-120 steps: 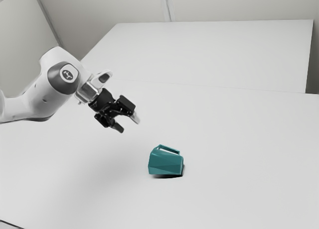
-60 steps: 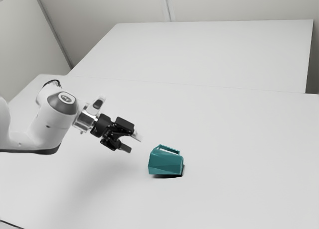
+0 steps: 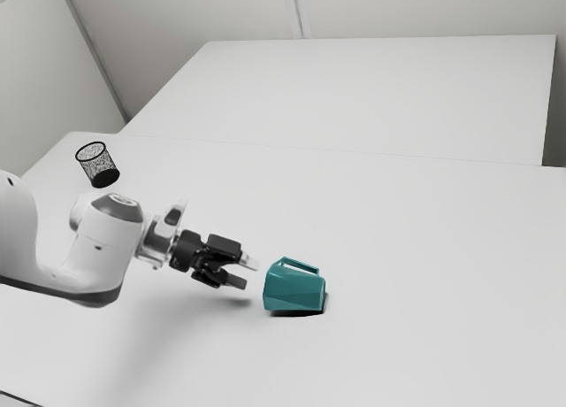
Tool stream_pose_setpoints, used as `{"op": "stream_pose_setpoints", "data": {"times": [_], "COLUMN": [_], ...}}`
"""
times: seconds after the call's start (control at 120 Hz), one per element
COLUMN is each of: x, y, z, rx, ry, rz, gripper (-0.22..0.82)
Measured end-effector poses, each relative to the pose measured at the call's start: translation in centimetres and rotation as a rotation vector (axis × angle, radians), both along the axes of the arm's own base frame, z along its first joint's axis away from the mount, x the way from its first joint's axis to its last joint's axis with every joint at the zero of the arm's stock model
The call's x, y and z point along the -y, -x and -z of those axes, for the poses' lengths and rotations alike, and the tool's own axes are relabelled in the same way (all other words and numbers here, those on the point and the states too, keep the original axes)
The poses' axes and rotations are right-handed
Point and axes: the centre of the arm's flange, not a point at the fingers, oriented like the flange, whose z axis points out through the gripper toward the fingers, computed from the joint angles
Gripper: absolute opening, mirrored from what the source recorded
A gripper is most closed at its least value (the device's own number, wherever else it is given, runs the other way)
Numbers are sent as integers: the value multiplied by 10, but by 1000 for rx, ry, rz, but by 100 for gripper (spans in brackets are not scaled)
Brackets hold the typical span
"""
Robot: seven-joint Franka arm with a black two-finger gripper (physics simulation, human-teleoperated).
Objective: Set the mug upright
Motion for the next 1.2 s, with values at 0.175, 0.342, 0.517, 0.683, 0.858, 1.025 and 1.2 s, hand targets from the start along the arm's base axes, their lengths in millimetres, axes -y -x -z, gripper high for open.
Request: {"op": "stream_pose_setpoints", "data": {"times": [0.175, 0.342, 0.517, 0.683, 0.858, 1.025, 1.2], "x": [6, 14, 23, 34, 44, 53, 63], "y": [0, 0, 0, 1, 1, 2, 2], "z": [6, 14, 15, 14, 21, 21, 20], "rx": [59, 95, 135, 166, 176, 194, 210], "ry": [2, 8, 9, 12, 19, 22, 23], "rz": [36, 61, 92, 120, 138, 152, 172], "gripper": [58, 58, 58, 58, 58, 58, 58]}}
